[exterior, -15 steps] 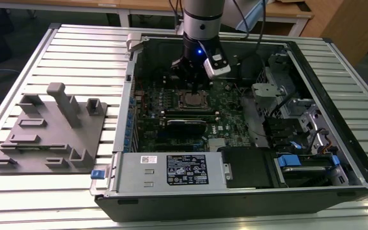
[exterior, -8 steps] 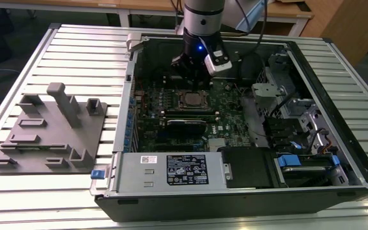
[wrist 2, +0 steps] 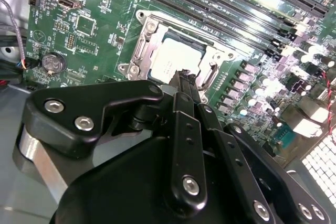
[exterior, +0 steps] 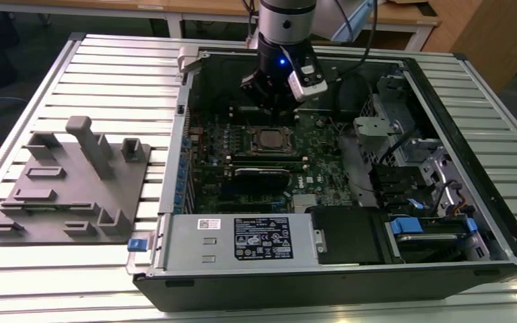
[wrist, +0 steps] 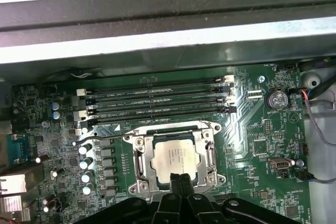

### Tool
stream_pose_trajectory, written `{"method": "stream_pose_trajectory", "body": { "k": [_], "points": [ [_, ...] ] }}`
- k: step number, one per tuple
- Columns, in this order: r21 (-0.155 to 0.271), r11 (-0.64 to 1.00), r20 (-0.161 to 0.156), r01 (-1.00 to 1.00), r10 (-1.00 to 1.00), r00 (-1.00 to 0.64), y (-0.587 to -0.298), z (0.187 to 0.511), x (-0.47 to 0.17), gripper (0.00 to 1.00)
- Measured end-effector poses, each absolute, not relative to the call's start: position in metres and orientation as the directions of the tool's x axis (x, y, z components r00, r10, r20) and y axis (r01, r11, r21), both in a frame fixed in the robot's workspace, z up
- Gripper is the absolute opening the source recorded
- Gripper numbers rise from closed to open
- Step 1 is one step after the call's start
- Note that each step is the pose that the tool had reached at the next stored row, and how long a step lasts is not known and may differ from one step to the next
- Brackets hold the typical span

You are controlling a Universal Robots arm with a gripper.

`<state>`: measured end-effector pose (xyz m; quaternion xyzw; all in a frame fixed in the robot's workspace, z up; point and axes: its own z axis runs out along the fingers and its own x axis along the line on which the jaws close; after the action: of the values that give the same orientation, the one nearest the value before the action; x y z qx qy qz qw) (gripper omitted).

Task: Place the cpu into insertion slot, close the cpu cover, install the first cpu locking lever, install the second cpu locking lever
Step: 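Install the first cpu locking lever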

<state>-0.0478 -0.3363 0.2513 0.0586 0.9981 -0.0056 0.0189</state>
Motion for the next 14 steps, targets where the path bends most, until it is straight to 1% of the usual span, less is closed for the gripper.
{"method": "stream_pose_trajectory", "body": {
  "k": [14],
  "points": [
    [-0.008, 0.993, -0.038, 0.117, 0.117, -0.992, -0.3364, 0.2521, -0.0478, 0.11]
  ]
}}
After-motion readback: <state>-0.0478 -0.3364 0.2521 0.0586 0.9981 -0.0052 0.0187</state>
